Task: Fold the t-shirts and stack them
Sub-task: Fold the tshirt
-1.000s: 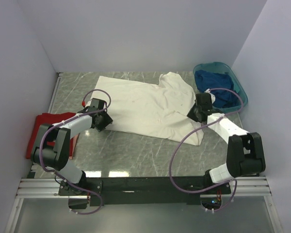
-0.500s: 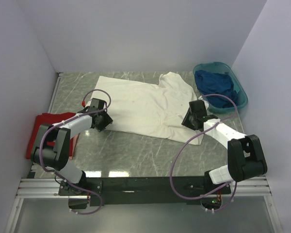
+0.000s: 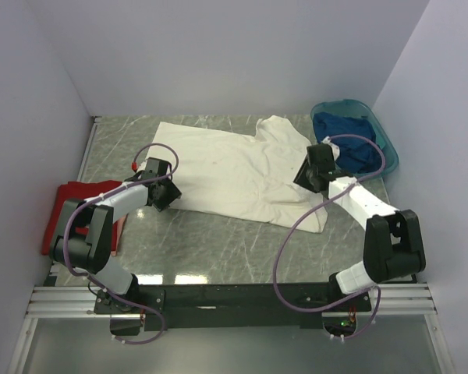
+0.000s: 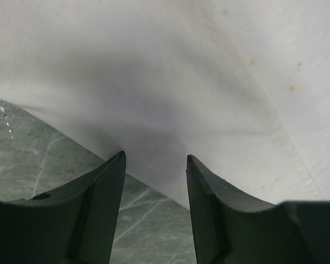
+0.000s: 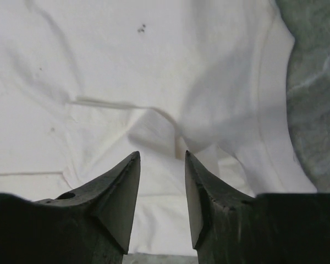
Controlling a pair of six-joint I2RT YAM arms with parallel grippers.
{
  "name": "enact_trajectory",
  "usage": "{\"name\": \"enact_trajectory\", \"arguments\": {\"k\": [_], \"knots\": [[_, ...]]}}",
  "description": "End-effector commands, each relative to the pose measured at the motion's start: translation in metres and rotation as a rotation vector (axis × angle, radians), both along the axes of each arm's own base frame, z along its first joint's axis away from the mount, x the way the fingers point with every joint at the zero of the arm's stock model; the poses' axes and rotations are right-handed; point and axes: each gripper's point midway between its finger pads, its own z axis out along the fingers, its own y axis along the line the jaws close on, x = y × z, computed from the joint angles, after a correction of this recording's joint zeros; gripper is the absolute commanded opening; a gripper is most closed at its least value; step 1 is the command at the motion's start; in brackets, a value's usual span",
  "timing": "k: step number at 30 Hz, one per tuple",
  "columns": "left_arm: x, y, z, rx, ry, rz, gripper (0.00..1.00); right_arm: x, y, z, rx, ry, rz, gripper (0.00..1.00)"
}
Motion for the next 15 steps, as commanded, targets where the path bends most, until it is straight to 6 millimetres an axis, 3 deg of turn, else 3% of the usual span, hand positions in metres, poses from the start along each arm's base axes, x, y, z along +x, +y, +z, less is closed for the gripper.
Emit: {"name": "enact_trajectory", "arguments": {"k": [1, 6, 15], "knots": [[0.012, -0.005, 0.014, -0.009, -0.051, -0.017, 0.54, 0.027, 0.0, 0.011, -0.019, -0.026, 0.017, 0.47], [0.012, -0.005, 0.015, -0.011, -0.054, -0.017, 0.54, 0.038, 0.018, -0.017, -0.028, 0.067, 0.111, 0.5], [0.012, -0.006, 0.013, -0.017, -0.053, -0.016, 0.54, 0.024, 0.044, -0.055, -0.025, 0.162, 0.185, 0.48]]}}
